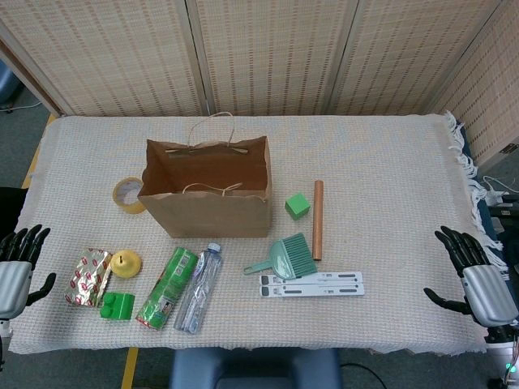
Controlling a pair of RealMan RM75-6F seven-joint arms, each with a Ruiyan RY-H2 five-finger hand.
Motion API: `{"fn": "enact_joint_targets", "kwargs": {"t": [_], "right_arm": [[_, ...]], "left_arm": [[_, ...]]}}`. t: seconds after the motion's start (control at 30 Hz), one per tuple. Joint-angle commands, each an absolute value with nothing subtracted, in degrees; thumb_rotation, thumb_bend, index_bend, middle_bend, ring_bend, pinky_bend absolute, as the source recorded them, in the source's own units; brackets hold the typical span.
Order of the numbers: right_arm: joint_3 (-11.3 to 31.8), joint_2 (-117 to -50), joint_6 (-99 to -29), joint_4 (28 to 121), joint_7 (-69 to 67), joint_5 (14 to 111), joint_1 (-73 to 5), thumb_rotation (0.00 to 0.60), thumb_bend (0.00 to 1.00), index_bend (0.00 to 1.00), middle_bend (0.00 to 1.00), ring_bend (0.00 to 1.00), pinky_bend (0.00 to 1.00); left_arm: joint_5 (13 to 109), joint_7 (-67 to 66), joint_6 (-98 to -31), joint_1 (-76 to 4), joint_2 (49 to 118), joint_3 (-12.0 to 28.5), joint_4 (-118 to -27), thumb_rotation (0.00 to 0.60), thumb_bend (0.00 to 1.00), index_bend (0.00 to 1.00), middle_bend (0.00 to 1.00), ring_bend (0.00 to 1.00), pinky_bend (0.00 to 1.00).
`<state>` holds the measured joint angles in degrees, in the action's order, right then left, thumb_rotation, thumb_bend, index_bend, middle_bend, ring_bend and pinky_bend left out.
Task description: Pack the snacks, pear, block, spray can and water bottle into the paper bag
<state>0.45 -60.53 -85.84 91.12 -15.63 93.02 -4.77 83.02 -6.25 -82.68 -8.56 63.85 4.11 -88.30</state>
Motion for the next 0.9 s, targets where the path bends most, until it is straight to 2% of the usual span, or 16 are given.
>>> {"fn": "enact_joint_targets", "kwargs": {"t": [0.03,0.27,0.4,0.57,0.9], "right_arm": [[0.4,-60.4,-85.8,91.3,-15.6,93.0,-4.7,0.600,0.08,0.00,0.00,0.00,0.02],[0.2,-60.4,-85.7,91.5,-15.4,93.1,-4.8,0.600,0.08,0.00,0.00,0.00,0.02],[0.2,-60.2,-85.4,91.9,-15.5,92.7,-4.8,0.600,0.08,0.00,0.00,0.00,0.02],[0.0,-60.0,-85.0,92.2,-15.6,92.9,-5.0,0.600,0.08,0.00,0.00,0.00,0.02],[-0.3,-59.5,-83.9,92.6,-16.3,92.6,-5.4,0.600,0.08,0.00,0.00,0.00,0.02]], "left_arm": [[83.0,-6.3,-82.7,-8.5,63.8,4.1,-88.4,0.600,0.36,0.00,0.00,0.00,0.06],[84.0,-6.1,-80.9,-9.1,63.1,3.1,-88.6,0.600,0.36,0.00,0.00,0.00,0.06],[84.9,-6.6,-76.0,-10.7,61.4,1.1,-89.1,0.600,0.36,0.00,0.00,0.00,0.09],[85.7,-10.1,-69.6,-12.2,59.6,-2.2,-89.6,0.600,0.35,0.00,0.00,0.00,0.09],[84.2,-13.8,-65.8,-13.5,64.8,-3.0,-87.8,0.600,0.34,0.00,0.00,0.00,0.07]]}}
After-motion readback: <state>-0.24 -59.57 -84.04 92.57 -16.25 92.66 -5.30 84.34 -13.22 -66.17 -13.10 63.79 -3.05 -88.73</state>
